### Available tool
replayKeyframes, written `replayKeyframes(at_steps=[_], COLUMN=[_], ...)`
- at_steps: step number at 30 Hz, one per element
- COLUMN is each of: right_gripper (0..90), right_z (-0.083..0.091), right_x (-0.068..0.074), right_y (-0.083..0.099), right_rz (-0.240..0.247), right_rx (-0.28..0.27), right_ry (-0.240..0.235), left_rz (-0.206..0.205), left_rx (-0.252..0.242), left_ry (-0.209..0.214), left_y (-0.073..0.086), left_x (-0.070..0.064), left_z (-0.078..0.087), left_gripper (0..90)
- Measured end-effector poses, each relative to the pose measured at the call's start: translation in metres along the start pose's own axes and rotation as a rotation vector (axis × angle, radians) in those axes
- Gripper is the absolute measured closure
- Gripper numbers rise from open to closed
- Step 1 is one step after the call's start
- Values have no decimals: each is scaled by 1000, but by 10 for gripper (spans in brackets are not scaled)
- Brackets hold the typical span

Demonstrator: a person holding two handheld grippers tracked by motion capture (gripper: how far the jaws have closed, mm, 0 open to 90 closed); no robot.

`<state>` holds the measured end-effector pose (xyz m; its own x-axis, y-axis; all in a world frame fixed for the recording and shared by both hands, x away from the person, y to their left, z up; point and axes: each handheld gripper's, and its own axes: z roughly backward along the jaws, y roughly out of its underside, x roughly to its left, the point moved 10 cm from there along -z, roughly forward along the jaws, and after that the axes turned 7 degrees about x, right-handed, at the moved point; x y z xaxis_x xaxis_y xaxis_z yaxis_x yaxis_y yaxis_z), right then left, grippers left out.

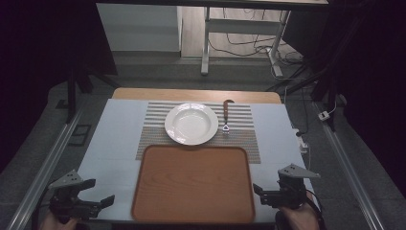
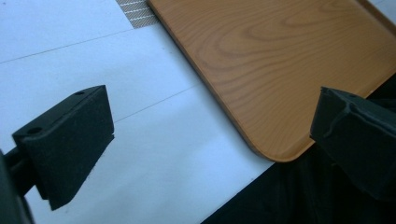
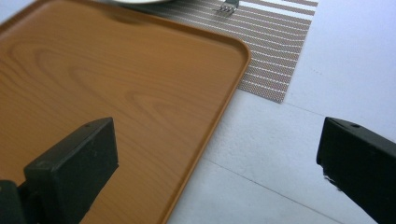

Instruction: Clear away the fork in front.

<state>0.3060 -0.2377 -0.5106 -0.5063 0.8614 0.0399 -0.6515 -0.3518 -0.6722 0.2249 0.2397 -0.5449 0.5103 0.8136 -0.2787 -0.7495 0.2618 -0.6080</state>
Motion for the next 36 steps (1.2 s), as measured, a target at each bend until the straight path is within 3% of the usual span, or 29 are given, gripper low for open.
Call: replayKeyframes(at_steps=[2,8,36], right_gripper=[0,0,0], right_z=[1,0,-8], right_x=[-3,-4,7], right_y=[0,1,4], right_rz=[-34,-49,67], right_rx=[-8,3,81], right_ry=[-13,-6,5], left_rz=[6,4,-23], left_rx=[-2,3,35], left_ry=[7,16,2], left_y=[0,0,1], left_x=[0,0,-2], left_z=[0,-1,-4], left_gripper=[0,0,0])
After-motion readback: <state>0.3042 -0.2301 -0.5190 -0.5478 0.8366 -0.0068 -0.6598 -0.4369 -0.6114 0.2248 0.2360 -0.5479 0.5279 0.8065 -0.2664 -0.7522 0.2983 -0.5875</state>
